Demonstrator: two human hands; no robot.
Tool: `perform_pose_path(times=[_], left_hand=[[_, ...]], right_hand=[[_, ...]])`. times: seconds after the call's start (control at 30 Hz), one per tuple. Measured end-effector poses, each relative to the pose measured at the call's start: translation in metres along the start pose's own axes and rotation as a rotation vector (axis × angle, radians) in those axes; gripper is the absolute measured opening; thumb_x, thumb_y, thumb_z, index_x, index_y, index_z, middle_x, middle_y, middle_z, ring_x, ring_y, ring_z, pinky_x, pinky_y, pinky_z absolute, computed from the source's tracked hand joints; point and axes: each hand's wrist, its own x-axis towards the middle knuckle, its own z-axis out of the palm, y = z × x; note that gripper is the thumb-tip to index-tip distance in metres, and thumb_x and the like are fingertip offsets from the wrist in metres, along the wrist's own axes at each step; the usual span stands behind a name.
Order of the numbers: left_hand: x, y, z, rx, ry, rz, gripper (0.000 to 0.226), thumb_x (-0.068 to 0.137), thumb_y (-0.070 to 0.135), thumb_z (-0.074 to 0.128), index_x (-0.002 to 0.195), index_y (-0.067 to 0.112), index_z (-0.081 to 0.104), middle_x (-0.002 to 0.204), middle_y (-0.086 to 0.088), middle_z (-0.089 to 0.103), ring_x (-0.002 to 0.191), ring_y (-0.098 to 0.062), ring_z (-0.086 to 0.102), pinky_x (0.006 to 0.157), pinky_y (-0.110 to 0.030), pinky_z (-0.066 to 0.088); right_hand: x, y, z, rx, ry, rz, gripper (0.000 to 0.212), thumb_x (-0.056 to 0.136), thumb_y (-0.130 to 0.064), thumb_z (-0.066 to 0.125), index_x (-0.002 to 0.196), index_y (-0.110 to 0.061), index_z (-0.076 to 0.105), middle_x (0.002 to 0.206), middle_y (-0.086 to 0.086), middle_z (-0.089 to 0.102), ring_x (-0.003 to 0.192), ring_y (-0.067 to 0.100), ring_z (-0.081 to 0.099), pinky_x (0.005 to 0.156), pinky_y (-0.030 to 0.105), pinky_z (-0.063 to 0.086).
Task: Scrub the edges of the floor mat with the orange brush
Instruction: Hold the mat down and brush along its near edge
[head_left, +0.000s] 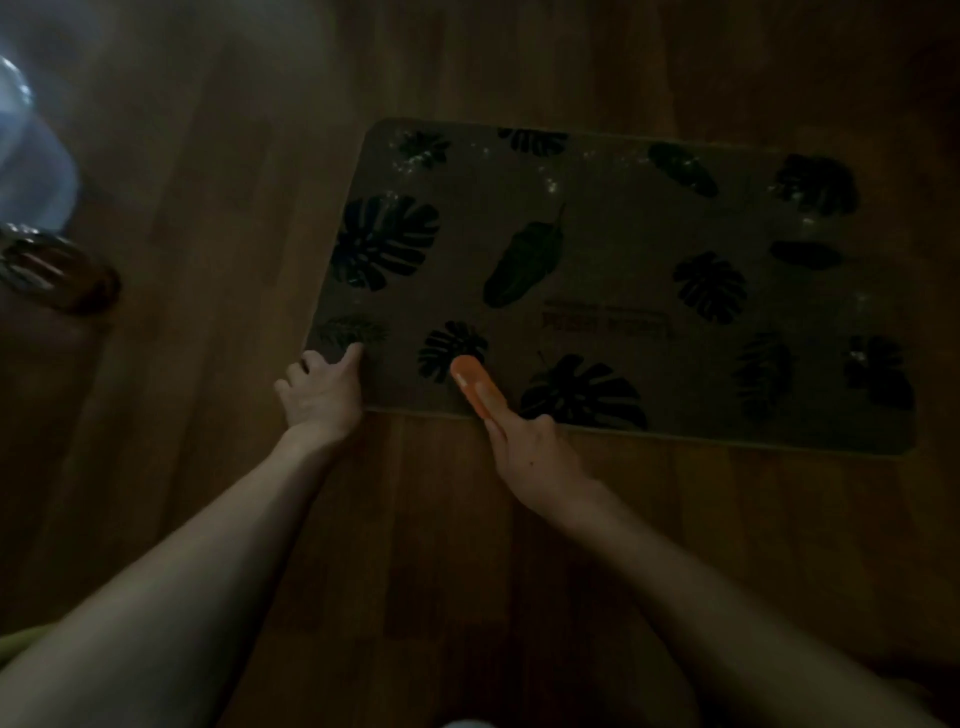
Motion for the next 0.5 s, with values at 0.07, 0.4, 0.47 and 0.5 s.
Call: perform_pose_path(times=[0.07,0.4,0.47,0.5], left_hand=[[0.002,0.010,0.006,-0.011,-0.081,-0.005,0.059,0.106,0.021,0.033,0.155,0.042,0.007,0.158,-0.032,0.009,0.142,-0.054,0.016,0.111,-0.065,0.021],[-0.023,0.095,0.018,0.062,-0.019,0.360,0.065,0.097,0.024,0.054,0.154,0.028,0.023,0.160,-0.008,0.014,0.142,-0.043,0.018,0.108,-0.058,0.037],[-0.032,0.124,0.022,0.121,-0.041,0.465,0.064,0.096,0.029,0.055,0.153,0.028,0.026,0.159,-0.007,0.016,0.143,-0.041,0.018,0.107,-0.057,0.038],[-0.036,0.137,0.024,0.116,-0.026,0.503,0.060,0.096,0.031,0.054,0.150,0.025,0.030,0.157,-0.006,0.020,0.141,-0.040,0.021,0.105,-0.057,0.040]], right_hand=[[-0.009,0.018,-0.006,0.039,0.043,0.046,0.053,0.107,-0.044,0.027,0.156,-0.047,0.008,0.079,0.007,0.049,0.055,0.018,0.048,0.048,0.029,0.033],[-0.035,0.055,-0.032,0.077,0.083,0.211,0.053,0.108,-0.043,0.025,0.151,-0.057,-0.003,0.090,0.008,0.048,0.065,0.021,0.049,0.062,0.033,0.039],[-0.031,0.039,-0.029,0.058,0.052,0.128,0.058,0.108,-0.034,0.028,0.152,-0.055,-0.005,0.088,0.010,0.045,0.061,0.021,0.046,0.066,0.036,0.040],[-0.029,0.039,-0.030,0.041,0.059,0.117,0.061,0.108,-0.032,0.030,0.152,-0.054,-0.006,0.088,0.011,0.045,0.058,0.021,0.044,0.065,0.036,0.039]])
